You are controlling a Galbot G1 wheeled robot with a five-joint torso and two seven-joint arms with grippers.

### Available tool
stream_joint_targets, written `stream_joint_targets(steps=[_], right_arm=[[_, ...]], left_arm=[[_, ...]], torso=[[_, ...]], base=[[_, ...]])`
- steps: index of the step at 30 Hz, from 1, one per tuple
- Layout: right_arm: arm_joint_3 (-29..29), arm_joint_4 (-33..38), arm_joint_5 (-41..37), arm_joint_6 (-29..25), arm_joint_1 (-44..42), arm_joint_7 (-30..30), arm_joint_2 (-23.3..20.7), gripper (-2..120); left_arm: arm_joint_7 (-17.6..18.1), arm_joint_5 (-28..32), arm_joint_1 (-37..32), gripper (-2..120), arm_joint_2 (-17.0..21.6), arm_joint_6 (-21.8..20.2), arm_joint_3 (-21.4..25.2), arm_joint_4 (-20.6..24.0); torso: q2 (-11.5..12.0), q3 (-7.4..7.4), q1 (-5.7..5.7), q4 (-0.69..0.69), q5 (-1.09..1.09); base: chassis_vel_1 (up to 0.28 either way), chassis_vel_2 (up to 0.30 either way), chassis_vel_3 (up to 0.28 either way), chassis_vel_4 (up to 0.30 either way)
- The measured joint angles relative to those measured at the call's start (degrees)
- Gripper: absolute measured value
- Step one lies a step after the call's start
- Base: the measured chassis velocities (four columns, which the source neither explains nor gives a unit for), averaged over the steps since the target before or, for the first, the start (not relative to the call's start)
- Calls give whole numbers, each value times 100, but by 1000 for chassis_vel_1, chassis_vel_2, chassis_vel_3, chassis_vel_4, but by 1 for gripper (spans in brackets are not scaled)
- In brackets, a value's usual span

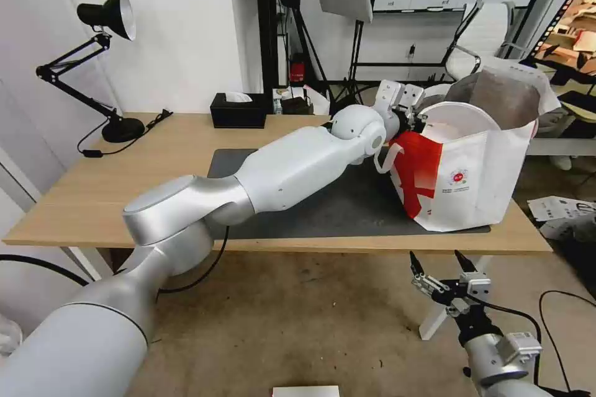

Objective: Pick up the trash from the table and place it into the takeout bag.

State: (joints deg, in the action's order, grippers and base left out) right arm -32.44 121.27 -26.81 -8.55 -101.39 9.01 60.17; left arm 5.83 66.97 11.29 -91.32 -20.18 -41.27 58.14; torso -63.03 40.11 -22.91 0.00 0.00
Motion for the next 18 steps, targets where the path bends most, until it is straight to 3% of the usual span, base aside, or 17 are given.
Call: stream_joint_targets(steps=[7, 10, 18], right_arm=[[0, 0, 0, 0, 0, 0, 0, 100], [0, 0, 0, 0, 0, 0, 0, 100], [0, 0, 0, 0, 0, -1, 0, 100]], left_arm=[[-3, -1, 0, 41, 1, -3, 17, 24], [9, -1, 13, 57, 5, -62, 102, 110], [169, -5, 21, 86, 9, -63, 391, 367]], torso=[[0, 0, 0, 0, 0], [0, 0, 0, 0, 0], [0, 0, 0, 0, 0]], base=[[0, 0, 0, 0], [0, 0, 0, 0], [0, 0, 0, 0]])
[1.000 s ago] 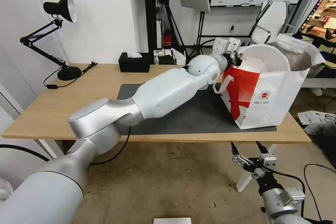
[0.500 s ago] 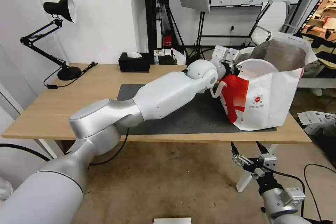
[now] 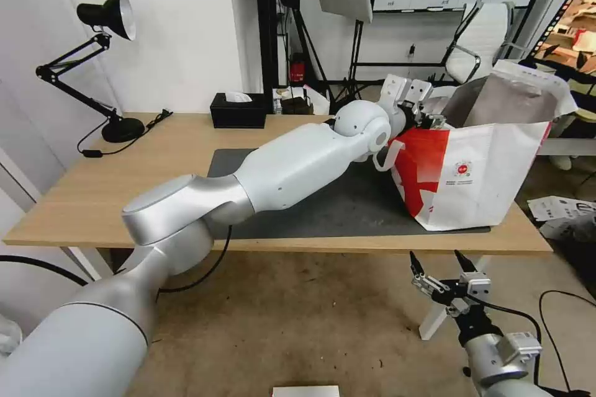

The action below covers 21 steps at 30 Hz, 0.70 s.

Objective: Pick up the trash from the table and place it into the takeout bag.

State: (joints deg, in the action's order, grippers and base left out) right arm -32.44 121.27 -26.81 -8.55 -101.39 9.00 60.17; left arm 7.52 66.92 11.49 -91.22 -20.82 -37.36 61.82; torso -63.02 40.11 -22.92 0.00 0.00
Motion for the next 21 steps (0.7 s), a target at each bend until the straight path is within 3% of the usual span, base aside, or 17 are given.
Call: stream_joint_targets(steps=[4, 9, 12, 13, 15, 16, 18, 19, 21], right_arm=[[0, 0, 0, 0, 0, 0, 0, 100], [0, 0, 0, 0, 0, 0, 0, 100], [0, 0, 0, 0, 0, 0, 0, 100], [0, 0, 0, 0, 0, 0, 0, 100], [0, 0, 0, 0, 1, 0, 0, 100], [0, 0, 0, 0, 1, 0, 0, 100], [0, 0, 0, 0, 0, 0, 0, 100], [0, 0, 0, 0, 0, 0, 0, 100], [0, 0, 0, 0, 1, -2, 0, 100]], left_arm=[[219, 81, 84, 99, 45, 29, 264, 267], [466, 354, 207, 100, 394, -21, 371, 815], [587, 549, 220, 100, 1029, -100, 395, 1489], [587, 549, 220, 100, 1029, -100, 395, 1489], [809, 616, 35, 100, 1563, -106, 504, 2168], [809, 616, 35, 100, 1563, -106, 504, 2168], [1262, 618, -384, 100, 2174, -106, 724, 3080], [1262, 618, -384, 100, 2174, -106, 724, 3080], [1446, 566, -714, 100, 2479, -85, 894, 3561]], torso=[[0, 0, 0, 0, 0], [0, -1, 0, -2, 0], [0, 0, 0, 1, 1], [0, 0, 0, 1, 1], [-1, 0, 0, 2, 3], [-1, 0, 0, 2, 3], [0, -1, 0, 2, 3], [0, -1, 0, 2, 3], [-1, 0, 0, 0, 3]], base=[[0, 0, 0, 0], [0, 0, 0, 0], [0, 0, 0, 0], [0, 0, 0, 0], [0, 0, 0, 0], [0, 0, 0, 0], [0, 0, 0, 0], [0, 0, 0, 0], [0, 0, 0, 0]])
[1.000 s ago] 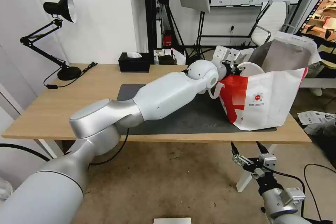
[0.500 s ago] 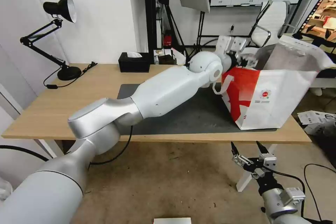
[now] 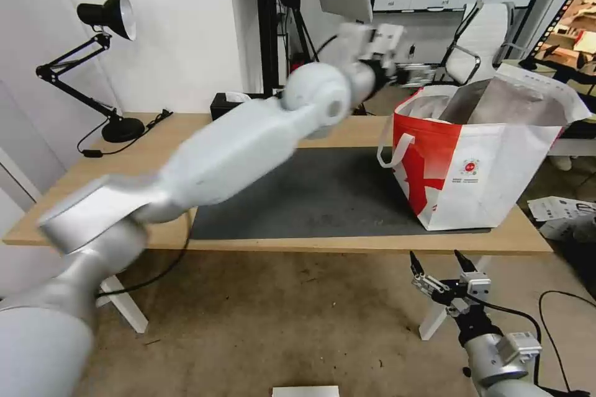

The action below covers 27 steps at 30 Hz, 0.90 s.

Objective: Pick up the trash from the table and place it into the takeout bag.

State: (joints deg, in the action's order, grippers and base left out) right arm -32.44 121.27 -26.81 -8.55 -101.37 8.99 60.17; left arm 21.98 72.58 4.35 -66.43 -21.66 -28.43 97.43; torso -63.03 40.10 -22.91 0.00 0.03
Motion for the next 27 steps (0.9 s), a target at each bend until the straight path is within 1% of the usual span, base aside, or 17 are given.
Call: stream_joint_targets(steps=[1, 2, 3, 6, 9, 10, 13, 14, 16, 17, 18, 20, 22, 23, 24, 25, 27], right_arm=[[0, 0, 0, 0, -1, 1, 0, 100], [0, 0, 0, 0, -1, 2, 0, 100], [0, 0, 0, 0, -1, 2, 0, 100], [0, 0, 0, 0, -1, 1, 0, 100], [0, 0, 0, 0, -2, 2, -1, 100], [0, 0, 0, 0, -2, 2, -1, 100], [-1, -1, -1, 0, -1, 4, 0, 100], [-1, -1, -1, 0, -1, 4, 0, 100], [0, 0, 0, 0, 0, 1, -1, 100], [0, 0, 0, 0, 0, 1, -1, 100], [0, -1, 0, 0, -1, 1, 0, 100], [0, -1, 0, 0, -1, 2, 0, 100], [0, -1, -1, 0, -2, 3, 0, 100], [0, -1, 0, 0, 0, 2, 0, 100], [0, -1, 0, 0, -2, 2, 0, 100], [0, -1, 0, 0, -2, 2, 0, 100], [0, 0, 0, 0, -1, 1, 0, 100]], left_arm=[[134, -124, -490, 100, 365, 53, 243, 542], [169, -222, -769, 100, 547, 84, 391, 790], [169, -222, -769, 100, 547, 84, 391, 790], [182, -476, -1365, 100, 939, 132, 783, 1257], [-84, -809, -2955, 100, 1830, 208, 2053, 2256], [-84, -809, -2955, 100, 1830, 208, 2053, 2256], [-255, -1151, -4537, 100, 2215, 407, 3284, 2956], [-255, -1151, -4537, 100, 2215, 407, 3284, 2956], [-288, -1577, -5553, 100, 2253, 569, 3741, 3316], [-288, -1577, -5553, 100, 2253, 569, 3741, 3316], [-293, -1871, -6027, 100, 2164, 622, 4006, 3446], [-403, -2696, -7029, 100, 1846, 786, 4549, 3604], [-491, -3011, -7366, 100, 1729, 918, 4719, 3612], [-748, -3635, -8087, 100, 1455, 1199, 5045, 3614], [-882, -3938, -8495, 100, 1277, 1354, 5224, 3614], [-882, -3938, -8495, 100, 1277, 1354, 5224, 3614], [-1181, -4686, -9402, 100, 761, 1913, 5564, 3601]], torso=[[0, 0, 0, 0, 1], [0, 0, 0, -1, 0], [0, 0, 0, -1, 0], [0, 0, 0, 0, 1], [0, 0, 0, 1, 0], [0, 0, 0, 1, 0], [0, -1, 0, 2, 0], [0, -1, 0, 2, 0], [0, -1, 1, 2, 1], [0, -1, 1, 2, 1], [-1, -1, 1, -2, -3], [0, 0, 0, -2, -2], [0, 0, 0, -2, -3], [0, 0, 0, -2, -4], [0, 0, 1, 1, -1], [0, 0, 1, 1, -1], [-1, -1, 1, 3, -3]], base=[[0, 0, 0, 0], [0, 0, 0, 0], [0, 0, 0, 0], [0, 0, 0, 0], [0, 0, 0, 0], [0, 0, 0, 0], [0, 0, 0, 0], [0, 0, 0, 0], [0, 0, 0, 0], [0, 0, 0, 0], [0, 0, 0, 0], [0, 0, 0, 0], [0, 0, 0, 0], [0, 0, 0, 0], [0, 0, 0, 0], [0, 0, 0, 0], [0, 0, 0, 0]])
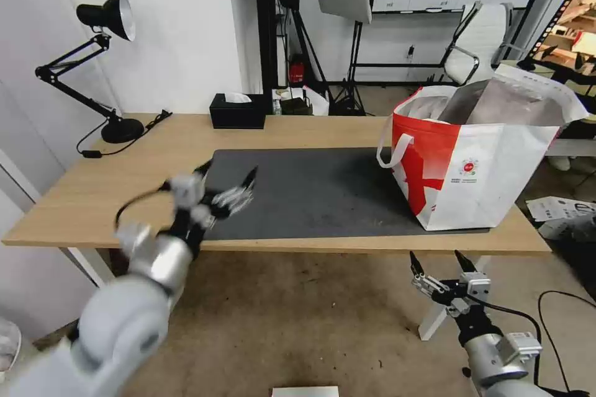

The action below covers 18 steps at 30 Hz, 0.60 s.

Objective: Pick up the trash from the table and place it into the takeout bag.

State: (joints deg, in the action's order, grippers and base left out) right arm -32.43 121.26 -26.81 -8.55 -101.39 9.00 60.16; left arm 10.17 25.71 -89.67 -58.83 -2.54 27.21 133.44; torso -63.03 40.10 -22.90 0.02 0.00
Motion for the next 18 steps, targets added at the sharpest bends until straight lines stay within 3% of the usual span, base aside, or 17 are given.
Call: stream_joint_targets(steps=[4, 11, 18], right_arm=[[0, 0, 0, 0, 0, 0, 0, 100], [0, 0, 0, 0, -1, 0, 0, 100], [0, 0, 0, 0, 0, 0, 0, 100]], left_arm=[[-224, -674, -662, 100, -577, 477, 108, -71], [-233, -1410, -1124, 100, -1287, 722, -83, -177], [-231, -1605, -1340, 100, -1583, 899, -122, -275]], torso=[[0, 0, 0, -3, -1], [0, 0, -1, -3, -1], [0, 1, -1, -3, 0]], base=[[0, 0, 0, 0], [0, 0, 0, 0], [0, 0, 0, 0]])
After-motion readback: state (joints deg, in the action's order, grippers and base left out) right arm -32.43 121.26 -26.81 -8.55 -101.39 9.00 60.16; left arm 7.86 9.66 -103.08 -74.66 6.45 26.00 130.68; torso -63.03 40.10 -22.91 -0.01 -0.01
